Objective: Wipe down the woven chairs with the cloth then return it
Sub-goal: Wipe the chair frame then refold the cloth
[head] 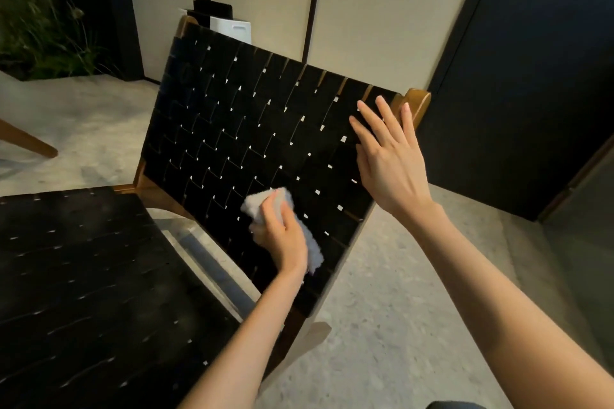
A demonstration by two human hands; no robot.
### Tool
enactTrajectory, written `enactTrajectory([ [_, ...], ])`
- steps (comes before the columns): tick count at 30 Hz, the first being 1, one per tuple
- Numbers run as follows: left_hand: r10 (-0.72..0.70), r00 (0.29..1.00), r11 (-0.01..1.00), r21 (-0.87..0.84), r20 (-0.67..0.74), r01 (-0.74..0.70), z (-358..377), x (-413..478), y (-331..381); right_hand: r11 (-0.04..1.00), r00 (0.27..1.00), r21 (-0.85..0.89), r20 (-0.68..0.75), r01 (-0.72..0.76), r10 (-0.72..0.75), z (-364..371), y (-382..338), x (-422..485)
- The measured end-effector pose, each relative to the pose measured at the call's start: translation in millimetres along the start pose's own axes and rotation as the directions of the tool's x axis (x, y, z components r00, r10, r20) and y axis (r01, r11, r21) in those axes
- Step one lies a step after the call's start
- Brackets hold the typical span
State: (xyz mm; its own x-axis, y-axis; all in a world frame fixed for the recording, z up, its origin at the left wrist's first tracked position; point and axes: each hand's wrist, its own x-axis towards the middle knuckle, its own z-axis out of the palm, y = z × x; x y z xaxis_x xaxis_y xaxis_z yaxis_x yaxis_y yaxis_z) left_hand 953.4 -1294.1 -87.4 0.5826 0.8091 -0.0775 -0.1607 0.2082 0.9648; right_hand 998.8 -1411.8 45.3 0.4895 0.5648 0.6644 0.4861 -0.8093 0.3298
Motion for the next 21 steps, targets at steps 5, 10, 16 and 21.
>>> enactTrajectory([
  [5, 0.191, 0.975, 0.978, 0.066, 0.113, -0.199, 72.9, -11.9, 87.5, 0.986, 0.985, 0.053, -0.068, -0.157, 0.161, -16.0, 18.0, 0.4],
  [10, 0.338, 0.897, 0.940, -0.055, 0.283, -0.337, 115.4, -26.2, 144.4, 0.922, 0.944, 0.251, -0.074, -0.295, 0.322, -16.4, 30.3, 1.1],
  [16, 0.615, 0.693, 0.735, 0.044, 0.377, -0.676, 82.7, -28.5, 102.4, 0.834, 0.940, 0.481, -0.054, -0.271, 0.337, -5.3, 31.3, -9.9],
  [21, 0.316, 0.890, 0.948, -0.085, 0.330, -0.305, 38.5, -25.3, 33.6, 0.712, 0.913, 0.636, -0.028, -0.298, 0.407, 0.7, 3.6, -16.4],
])
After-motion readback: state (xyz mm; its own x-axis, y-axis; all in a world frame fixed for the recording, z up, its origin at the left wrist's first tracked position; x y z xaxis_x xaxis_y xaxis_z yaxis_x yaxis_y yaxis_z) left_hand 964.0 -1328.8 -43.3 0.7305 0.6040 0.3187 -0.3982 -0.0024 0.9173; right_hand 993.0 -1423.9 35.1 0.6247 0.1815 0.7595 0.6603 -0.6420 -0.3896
